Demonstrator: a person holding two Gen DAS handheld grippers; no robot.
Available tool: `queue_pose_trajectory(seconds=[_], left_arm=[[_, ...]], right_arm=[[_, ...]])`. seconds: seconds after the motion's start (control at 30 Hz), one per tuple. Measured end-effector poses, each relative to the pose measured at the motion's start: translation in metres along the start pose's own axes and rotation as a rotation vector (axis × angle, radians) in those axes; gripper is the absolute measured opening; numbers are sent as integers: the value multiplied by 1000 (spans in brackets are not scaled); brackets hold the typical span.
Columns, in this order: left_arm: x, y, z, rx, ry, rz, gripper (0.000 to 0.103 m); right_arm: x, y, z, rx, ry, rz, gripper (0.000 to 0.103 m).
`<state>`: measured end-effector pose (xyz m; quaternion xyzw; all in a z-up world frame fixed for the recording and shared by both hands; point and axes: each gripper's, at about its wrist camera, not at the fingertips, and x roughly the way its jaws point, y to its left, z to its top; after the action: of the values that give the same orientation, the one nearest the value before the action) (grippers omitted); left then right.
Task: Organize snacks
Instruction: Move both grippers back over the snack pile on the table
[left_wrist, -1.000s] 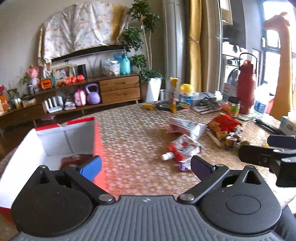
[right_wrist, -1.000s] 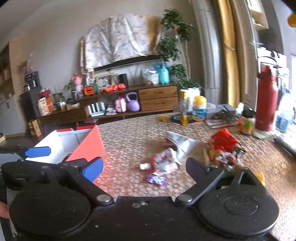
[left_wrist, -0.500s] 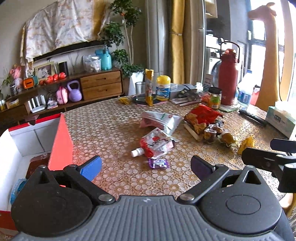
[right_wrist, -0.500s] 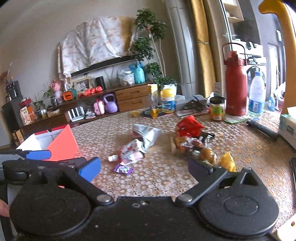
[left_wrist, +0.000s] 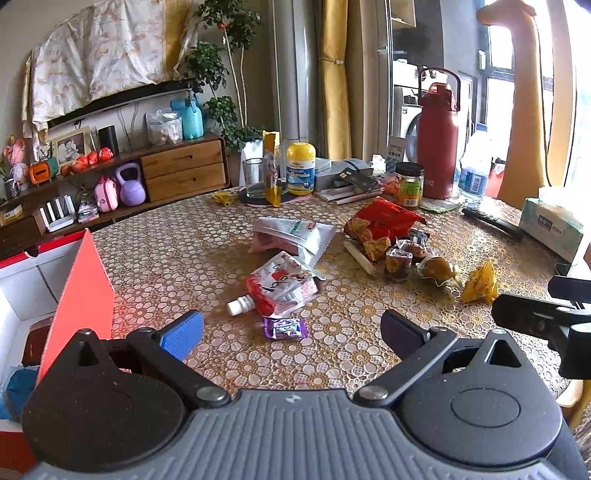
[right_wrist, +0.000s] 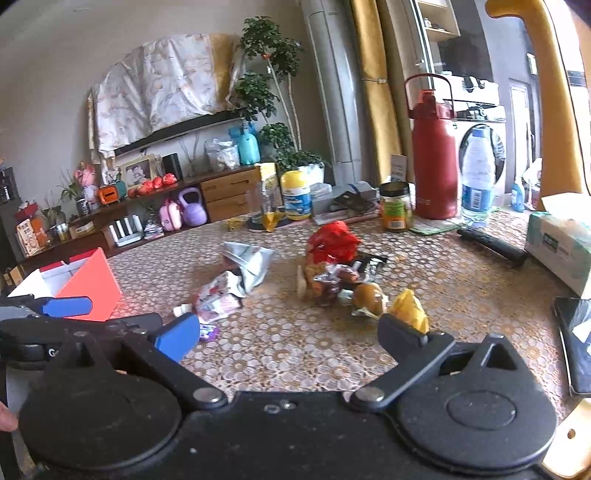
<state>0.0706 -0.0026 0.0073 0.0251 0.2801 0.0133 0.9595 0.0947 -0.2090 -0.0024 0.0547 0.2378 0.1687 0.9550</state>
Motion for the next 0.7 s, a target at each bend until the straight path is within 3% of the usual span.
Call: queue_pose_trajectory(seconds=[0.7], left_arm=[[50, -6, 0, 5, 41, 30, 103]], right_arm=[[23, -37, -13, 54, 39, -71, 103]])
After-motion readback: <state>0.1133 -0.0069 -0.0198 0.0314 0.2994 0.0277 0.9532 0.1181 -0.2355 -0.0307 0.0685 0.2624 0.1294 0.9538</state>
